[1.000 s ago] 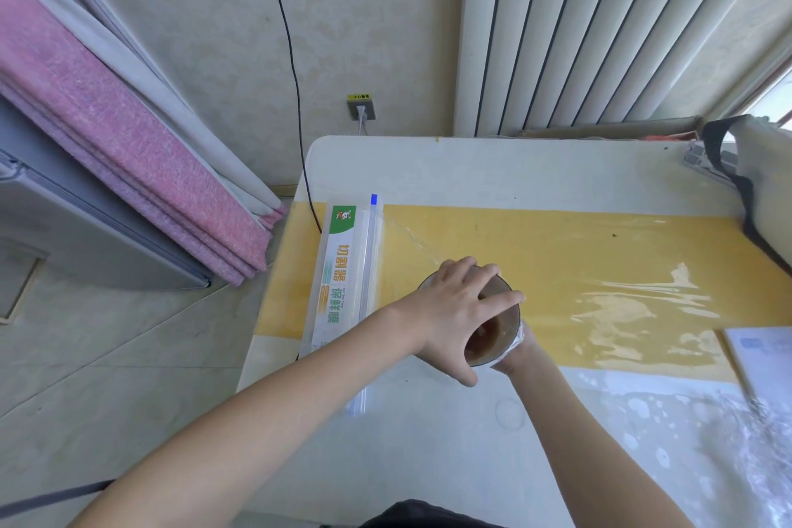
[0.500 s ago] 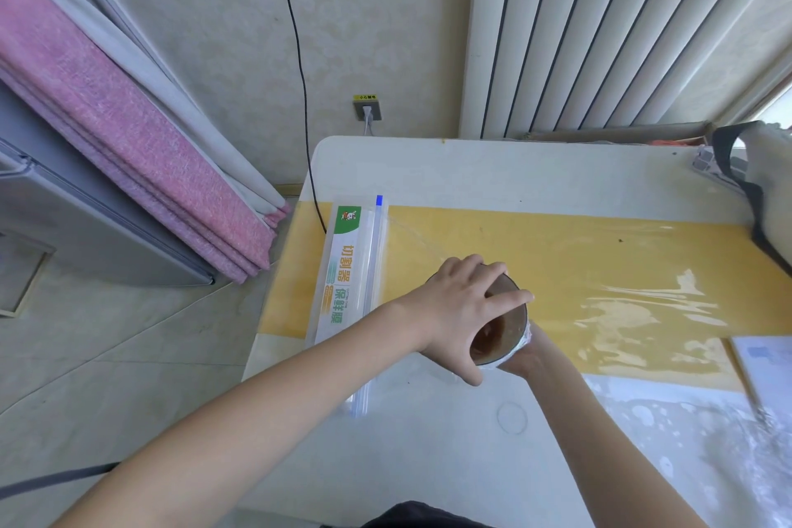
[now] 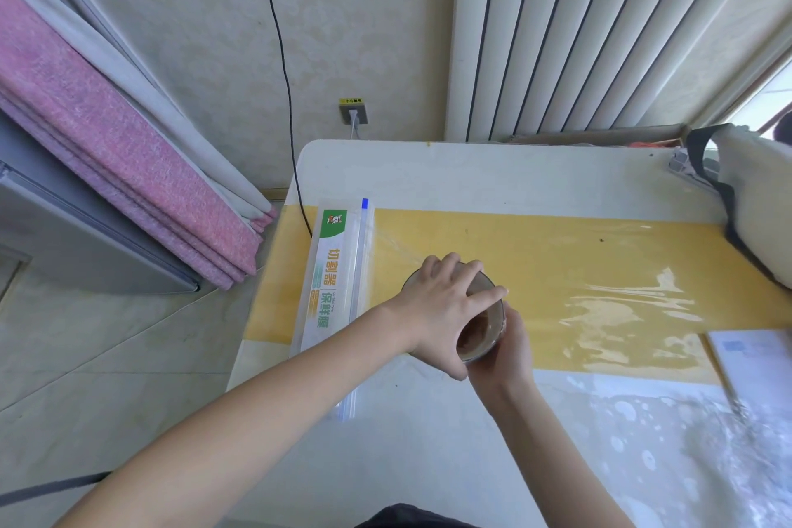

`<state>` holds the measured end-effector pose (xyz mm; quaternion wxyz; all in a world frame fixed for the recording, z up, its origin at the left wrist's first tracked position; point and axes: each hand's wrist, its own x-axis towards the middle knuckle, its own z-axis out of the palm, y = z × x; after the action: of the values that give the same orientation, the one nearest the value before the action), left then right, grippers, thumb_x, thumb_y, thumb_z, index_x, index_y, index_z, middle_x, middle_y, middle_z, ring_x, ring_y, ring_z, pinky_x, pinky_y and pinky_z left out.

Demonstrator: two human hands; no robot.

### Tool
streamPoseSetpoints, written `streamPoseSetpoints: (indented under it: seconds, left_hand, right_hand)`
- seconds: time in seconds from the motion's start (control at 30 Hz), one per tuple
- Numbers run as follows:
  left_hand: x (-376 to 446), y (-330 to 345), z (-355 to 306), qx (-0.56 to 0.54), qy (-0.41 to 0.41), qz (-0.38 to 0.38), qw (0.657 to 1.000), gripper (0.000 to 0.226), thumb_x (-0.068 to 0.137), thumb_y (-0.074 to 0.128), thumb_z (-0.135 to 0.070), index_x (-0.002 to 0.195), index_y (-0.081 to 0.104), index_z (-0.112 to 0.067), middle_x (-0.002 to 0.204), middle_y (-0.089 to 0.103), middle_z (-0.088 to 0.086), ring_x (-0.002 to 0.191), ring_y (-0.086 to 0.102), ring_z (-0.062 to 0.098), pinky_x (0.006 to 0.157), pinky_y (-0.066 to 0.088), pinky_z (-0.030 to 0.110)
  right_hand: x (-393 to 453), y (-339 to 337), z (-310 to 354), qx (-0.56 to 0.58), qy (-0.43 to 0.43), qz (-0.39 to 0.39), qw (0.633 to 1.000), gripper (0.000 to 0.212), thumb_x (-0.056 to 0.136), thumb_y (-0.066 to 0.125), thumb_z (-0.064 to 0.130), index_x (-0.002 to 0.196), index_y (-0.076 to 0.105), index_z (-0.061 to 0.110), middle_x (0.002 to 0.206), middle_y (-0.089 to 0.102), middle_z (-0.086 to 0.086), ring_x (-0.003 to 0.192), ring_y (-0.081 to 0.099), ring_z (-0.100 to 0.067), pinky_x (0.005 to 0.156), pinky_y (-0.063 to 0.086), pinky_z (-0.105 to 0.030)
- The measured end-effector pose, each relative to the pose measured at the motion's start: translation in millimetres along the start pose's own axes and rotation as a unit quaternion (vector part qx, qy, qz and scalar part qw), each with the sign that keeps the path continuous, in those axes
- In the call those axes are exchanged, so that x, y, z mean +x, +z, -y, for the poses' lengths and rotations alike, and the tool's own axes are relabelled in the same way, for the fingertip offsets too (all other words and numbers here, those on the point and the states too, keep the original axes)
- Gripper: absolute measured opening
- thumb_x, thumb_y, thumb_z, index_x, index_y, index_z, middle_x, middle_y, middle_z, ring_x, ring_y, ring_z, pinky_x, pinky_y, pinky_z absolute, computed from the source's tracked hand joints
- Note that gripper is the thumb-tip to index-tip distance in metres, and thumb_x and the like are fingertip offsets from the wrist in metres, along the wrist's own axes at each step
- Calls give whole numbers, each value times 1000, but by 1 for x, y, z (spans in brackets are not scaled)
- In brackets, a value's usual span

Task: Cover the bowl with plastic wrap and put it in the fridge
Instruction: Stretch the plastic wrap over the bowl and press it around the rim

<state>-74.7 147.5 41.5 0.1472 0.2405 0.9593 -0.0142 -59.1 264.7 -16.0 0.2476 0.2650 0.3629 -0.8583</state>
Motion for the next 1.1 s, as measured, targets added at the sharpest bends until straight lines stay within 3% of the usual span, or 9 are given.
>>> streamPoseSetpoints:
  seconds: [0.27,0.47,0.6,0.8,0.87,0.9,1.0,1.1]
  left_hand:
    - [-3,1,-2,4,-4,8,1000,111,49,72,-53,145,24,-29,140,28,12,121,28,35,102,28,45]
    - [-2,-2,-1,22,-12,7,1000,111,49,72,-54,145,24,-29,142,27,14,120,27,36,101,26,46]
    - [-2,1,2,25,-14,7,1000,112,48,71,-57,146,23,-30,142,26,13,121,27,36,100,26,46]
    - [2,7,3,25,-27,3,999,114,49,70,-61,146,19,-31,142,26,13,122,26,36,99,28,46]
    - [2,10,4,30,-25,2,999,114,50,70,-61,147,18,-30,143,25,14,122,27,37,100,28,47]
    - [1,12,4,30,-26,1,999,114,50,70,-61,147,18,-29,142,26,14,121,27,37,99,29,47]
    - [-1,18,9,26,-30,-10,999,113,50,69,-61,146,18,-28,139,29,13,119,31,36,98,31,46]
    - [0,21,11,21,-30,-19,999,120,50,69,-62,148,11,-26,140,29,14,120,31,36,100,31,46]
  right_hand:
    - [14,4,1,28,79,44,996,40,94,38,35,109,68,14,105,69,-15,105,63,-33,88,45,-43]
    - [24,5,0,34,91,52,994,41,95,35,38,107,66,14,99,69,-13,100,63,-32,84,46,-41]
    - [29,4,1,6,111,54,992,38,94,37,36,110,64,14,105,69,-14,106,63,-33,92,42,-46]
    - [32,3,9,-189,119,-70,972,43,75,56,42,107,67,16,107,72,-10,105,65,-31,93,44,-46]
    - [28,2,14,-288,109,-106,945,33,82,50,46,95,67,20,96,73,-4,96,65,-24,92,46,-42]
    - [26,-1,18,-326,104,-105,934,36,88,43,50,97,65,22,99,71,-2,98,63,-22,94,44,-44]
    - [18,-10,29,-325,87,-35,941,61,86,28,75,126,54,37,129,57,1,123,51,-28,102,38,-58]
    - [9,-11,32,-345,121,96,926,63,76,32,85,129,45,55,140,52,7,128,49,-29,94,45,-59]
